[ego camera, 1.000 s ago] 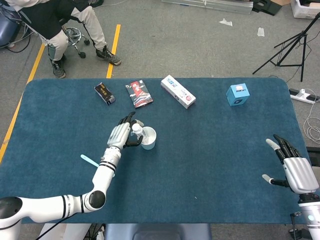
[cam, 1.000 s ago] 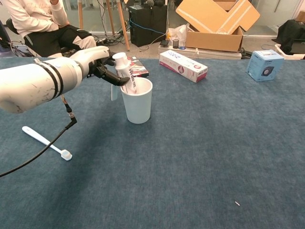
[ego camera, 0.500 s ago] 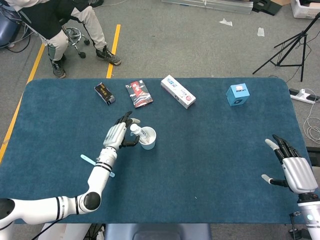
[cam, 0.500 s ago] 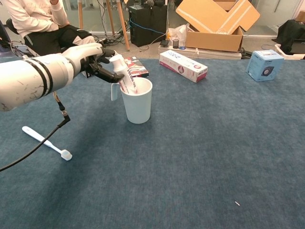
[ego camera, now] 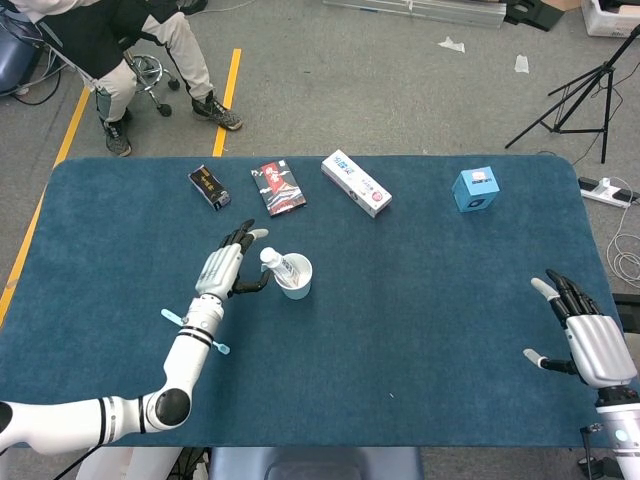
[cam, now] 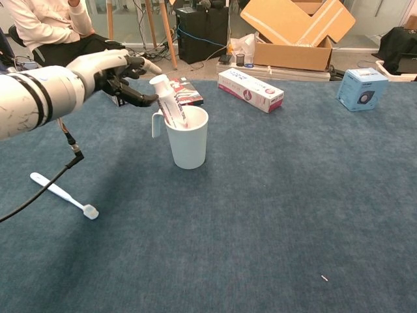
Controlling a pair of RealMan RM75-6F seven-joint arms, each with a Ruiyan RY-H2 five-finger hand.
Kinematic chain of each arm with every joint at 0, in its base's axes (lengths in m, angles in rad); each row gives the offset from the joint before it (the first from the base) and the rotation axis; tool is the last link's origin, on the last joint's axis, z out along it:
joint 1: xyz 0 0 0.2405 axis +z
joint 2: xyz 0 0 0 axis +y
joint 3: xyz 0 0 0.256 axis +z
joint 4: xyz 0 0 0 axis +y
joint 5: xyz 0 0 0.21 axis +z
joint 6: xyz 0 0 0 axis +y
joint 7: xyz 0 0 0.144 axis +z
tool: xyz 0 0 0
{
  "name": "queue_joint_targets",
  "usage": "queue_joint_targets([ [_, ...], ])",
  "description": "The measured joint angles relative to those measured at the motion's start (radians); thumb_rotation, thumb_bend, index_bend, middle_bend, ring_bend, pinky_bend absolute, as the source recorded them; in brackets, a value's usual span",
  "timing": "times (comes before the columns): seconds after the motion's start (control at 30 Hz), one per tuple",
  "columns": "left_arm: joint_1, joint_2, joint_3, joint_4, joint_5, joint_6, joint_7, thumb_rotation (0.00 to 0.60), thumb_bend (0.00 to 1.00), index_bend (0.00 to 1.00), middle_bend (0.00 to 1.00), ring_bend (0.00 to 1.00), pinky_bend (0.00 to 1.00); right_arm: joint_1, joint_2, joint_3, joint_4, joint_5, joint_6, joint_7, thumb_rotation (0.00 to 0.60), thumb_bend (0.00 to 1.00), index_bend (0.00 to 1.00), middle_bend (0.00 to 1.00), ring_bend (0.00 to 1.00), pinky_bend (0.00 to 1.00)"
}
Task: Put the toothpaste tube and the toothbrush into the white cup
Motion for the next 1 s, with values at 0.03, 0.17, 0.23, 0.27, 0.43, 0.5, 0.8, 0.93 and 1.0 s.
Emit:
queue_joint_targets([
  [0.03,0.004,0.009,0.004,-0.011,0.004,0.004,0.005,0.6,0.35,0.09,0.0,0.0,0.0,0.0,0.0,0.0,0.0,0.0,0.0,-0.001,0.6,0.04,0.13,0.0,0.0,0.18],
  [0.17,0.024,0.063,0.023,-0.074,0.018,0.023,0.028,0.6,0.22,0.02,0.0,0.0,0.0,0.0,-0.001,-0.001,-0.001,-0.001,0.0,-0.004,0.6,0.04,0.13,0.0,0.0,0.18],
  [0.23,0.036,0.093,0.032,-0.105,0.026,0.033,0.038,0.6,0.18,0.0,0.0,0.0,0.0,-0.001,-0.001,-0.001,-0.002,-0.002,0.001,-0.006,0.6,0.04,0.13,0.0,0.0,0.18],
  [0.27,0.045,0.114,0.038,-0.125,0.032,0.041,0.044,0.6,0.17,0.0,0.0,0.0,0.0,-0.001,-0.001,-0.001,-0.003,-0.002,0.003,-0.007,0.6,0.04,0.14,0.0,0.0,0.18],
  [0.43,0.088,0.202,0.065,-0.199,0.063,0.073,0.058,0.6,0.13,0.0,0.0,0.0,0.0,-0.004,-0.002,0.0,-0.004,-0.002,0.009,-0.009,0.6,0.04,0.13,0.0,0.0,0.18],
  [0.5,0.11,0.241,0.08,-0.228,0.079,0.083,0.061,0.6,0.12,0.0,0.0,0.0,0.0,-0.005,-0.002,0.0,-0.004,-0.001,0.011,-0.011,0.6,0.04,0.13,0.0,0.0,0.18],
  [0.8,0.21,0.395,0.166,-0.295,0.206,0.088,0.018,0.6,0.05,0.0,0.0,0.0,0.0,-0.007,-0.004,0.002,-0.007,0.002,0.015,-0.02,0.6,0.04,0.13,0.0,0.0,0.18],
  [0.93,0.242,0.423,0.204,-0.292,0.272,0.085,-0.001,0.6,0.01,0.0,0.0,0.0,0.0,-0.012,-0.001,0.005,-0.009,0.004,0.025,-0.018,0.6,0.04,0.13,0.0,0.0,0.18],
  [1.0,0.256,0.428,0.224,-0.281,0.315,0.091,-0.002,0.6,0.0,0.0,0.0,0.0,0.0,-0.016,0.001,0.006,-0.01,0.004,0.033,-0.013,0.6,0.04,0.13,0.0,0.0,0.18],
])
